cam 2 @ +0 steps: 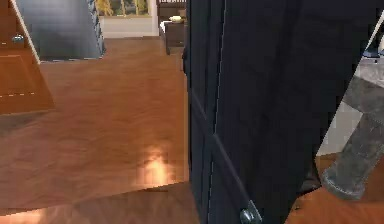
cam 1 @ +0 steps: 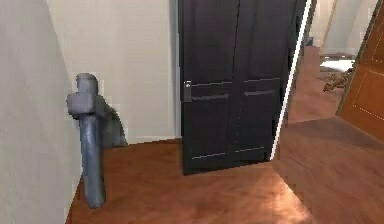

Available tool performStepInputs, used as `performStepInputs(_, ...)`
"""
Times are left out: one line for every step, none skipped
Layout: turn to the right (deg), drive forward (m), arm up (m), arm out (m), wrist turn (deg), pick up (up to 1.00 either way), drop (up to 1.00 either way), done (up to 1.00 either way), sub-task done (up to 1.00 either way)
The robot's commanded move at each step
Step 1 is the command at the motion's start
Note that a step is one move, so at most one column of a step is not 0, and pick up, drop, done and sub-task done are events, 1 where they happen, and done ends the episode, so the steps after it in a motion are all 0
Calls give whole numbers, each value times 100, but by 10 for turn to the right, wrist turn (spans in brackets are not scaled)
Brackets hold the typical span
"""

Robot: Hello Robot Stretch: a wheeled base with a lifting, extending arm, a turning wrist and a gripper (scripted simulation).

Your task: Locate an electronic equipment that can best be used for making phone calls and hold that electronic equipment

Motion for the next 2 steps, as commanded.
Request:
performStepInputs(450,0,0,0,0,0,0,0,0)
performStepInputs(210,0,0,0,0,0,0,0,0)
